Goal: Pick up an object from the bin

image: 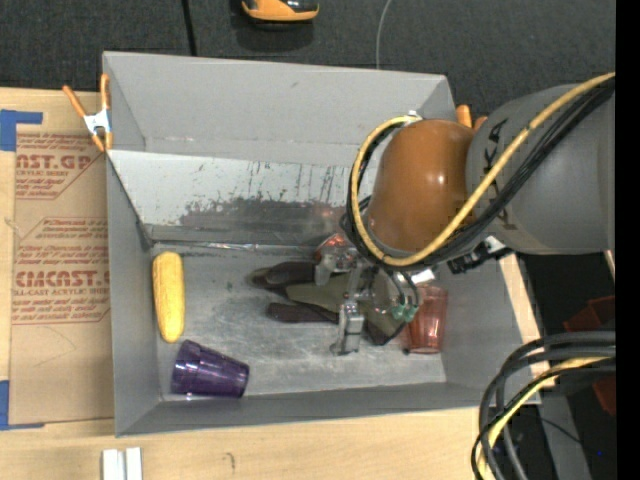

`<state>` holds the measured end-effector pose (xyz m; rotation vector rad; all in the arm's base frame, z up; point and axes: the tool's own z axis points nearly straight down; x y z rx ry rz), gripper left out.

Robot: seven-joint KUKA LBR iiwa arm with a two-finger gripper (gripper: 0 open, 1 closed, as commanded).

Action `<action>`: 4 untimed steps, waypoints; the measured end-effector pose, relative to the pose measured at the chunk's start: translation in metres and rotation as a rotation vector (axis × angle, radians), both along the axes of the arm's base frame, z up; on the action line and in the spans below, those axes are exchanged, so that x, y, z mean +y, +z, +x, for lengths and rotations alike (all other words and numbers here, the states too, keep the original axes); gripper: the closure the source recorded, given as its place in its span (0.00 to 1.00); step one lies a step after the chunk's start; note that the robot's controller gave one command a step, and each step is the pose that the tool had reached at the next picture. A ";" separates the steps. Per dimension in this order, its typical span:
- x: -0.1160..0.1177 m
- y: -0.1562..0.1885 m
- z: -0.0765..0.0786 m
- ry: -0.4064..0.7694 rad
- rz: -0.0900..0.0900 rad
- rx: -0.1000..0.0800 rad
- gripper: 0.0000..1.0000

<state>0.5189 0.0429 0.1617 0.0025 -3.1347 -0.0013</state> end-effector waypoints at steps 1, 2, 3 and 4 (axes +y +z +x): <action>0.000 0.005 0.002 -0.001 0.001 -0.007 0.00; -0.006 -0.021 0.008 -0.060 0.001 -0.015 0.00; -0.017 -0.059 0.007 -0.066 -0.001 -0.007 1.00; -0.017 -0.059 0.007 -0.065 -0.001 -0.007 1.00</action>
Offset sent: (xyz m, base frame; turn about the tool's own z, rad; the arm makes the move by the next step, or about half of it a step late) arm 0.0139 -0.0193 -0.0688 0.1565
